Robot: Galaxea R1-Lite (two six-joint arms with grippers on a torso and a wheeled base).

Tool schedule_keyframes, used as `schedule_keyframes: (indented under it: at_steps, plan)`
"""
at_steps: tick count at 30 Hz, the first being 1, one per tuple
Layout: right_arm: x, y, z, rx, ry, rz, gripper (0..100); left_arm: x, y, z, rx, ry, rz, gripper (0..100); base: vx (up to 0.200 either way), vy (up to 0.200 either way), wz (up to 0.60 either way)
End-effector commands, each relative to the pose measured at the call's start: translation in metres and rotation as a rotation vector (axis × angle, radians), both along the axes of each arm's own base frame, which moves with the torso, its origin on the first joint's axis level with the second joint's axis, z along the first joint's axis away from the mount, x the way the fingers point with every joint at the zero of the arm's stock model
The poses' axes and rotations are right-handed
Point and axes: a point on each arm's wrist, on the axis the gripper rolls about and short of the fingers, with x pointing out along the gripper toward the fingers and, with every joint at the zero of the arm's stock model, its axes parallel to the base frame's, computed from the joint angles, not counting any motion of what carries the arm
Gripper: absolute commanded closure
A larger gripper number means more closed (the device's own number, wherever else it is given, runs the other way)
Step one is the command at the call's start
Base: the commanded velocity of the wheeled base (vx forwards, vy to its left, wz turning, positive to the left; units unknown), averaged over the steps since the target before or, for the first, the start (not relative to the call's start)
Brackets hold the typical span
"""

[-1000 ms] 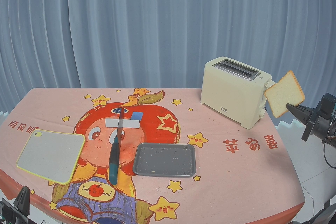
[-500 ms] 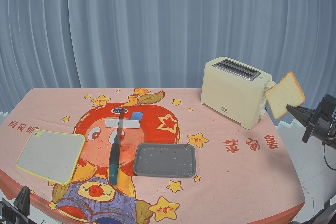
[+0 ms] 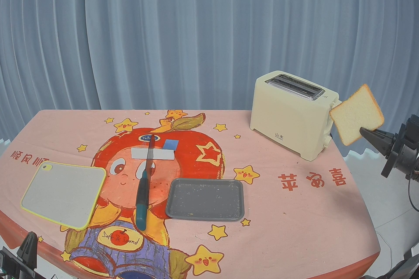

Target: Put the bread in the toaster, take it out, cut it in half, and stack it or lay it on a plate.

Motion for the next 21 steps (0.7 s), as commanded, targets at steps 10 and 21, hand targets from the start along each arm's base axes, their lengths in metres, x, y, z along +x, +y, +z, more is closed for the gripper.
schedule_keyframes:
  at_steps: [10,21]
  plan:
    - [0.021,-0.003,0.018,0.001,-0.050,-0.019,100,0.001,0.000,-0.005,0.000,0.008,0.000,100,0.000,0.000,0.00]
    - [0.062,0.001,0.021,-0.007,-0.035,0.007,100,0.001,0.000,-0.005,0.000,0.008,0.000,100,0.000,0.000,0.00]
